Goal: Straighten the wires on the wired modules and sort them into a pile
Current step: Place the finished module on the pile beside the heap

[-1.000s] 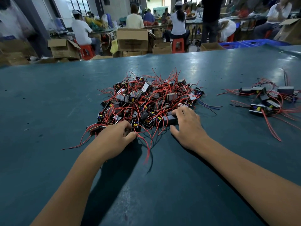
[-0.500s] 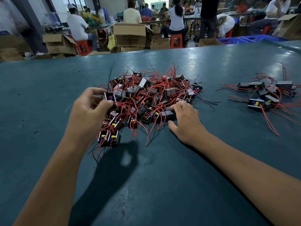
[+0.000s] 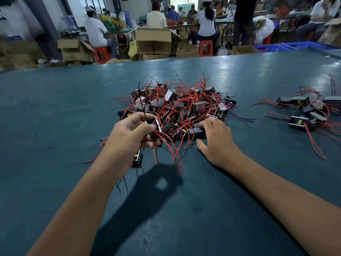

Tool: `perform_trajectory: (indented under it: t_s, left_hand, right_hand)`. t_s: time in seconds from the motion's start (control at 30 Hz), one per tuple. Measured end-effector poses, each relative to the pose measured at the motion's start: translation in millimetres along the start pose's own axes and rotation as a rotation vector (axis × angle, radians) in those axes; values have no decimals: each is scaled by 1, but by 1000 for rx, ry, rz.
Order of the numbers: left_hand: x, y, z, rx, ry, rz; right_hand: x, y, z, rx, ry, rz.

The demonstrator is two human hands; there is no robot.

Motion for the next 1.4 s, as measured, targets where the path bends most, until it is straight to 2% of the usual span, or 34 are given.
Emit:
perform_trajectory:
  t_s: [0.67, 0.77, 0.87, 0.93, 1.0, 1.2, 1.4]
  left_hand:
    - [-14, 11, 3, -115, 9, 104]
    - [-17, 13, 3, -131, -26, 123]
    - [-21, 14, 2, -147, -69, 140]
    - [-24, 15, 2, -154, -92, 153]
    - [-26, 16, 2, -172, -110, 186]
    - [-31, 23, 2, -226, -171, 242]
    - [-31, 23, 3, -214, -149, 256]
  right_hand:
    - [3, 3, 1, 27, -20, 12]
    - [-1, 0, 0, 151, -42, -10]
    - [-15, -15, -8, 366, -256, 136]
    - [-27, -20, -16, 390, -474, 201]
    - [-39, -21, -23, 375, -601, 218]
    - [-44, -20, -27, 340, -671, 237]
    - [-43, -14, -26, 261, -649, 243]
Point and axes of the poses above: each hand's wrist, its own z-axis towards the middle knuckle, its own y-axis out of the palm, x = y × z, the point moved 3 cm from there along z, towards the middle knuckle, and after that the axes turned 14 degrees about -x, right-handed, at the moved point
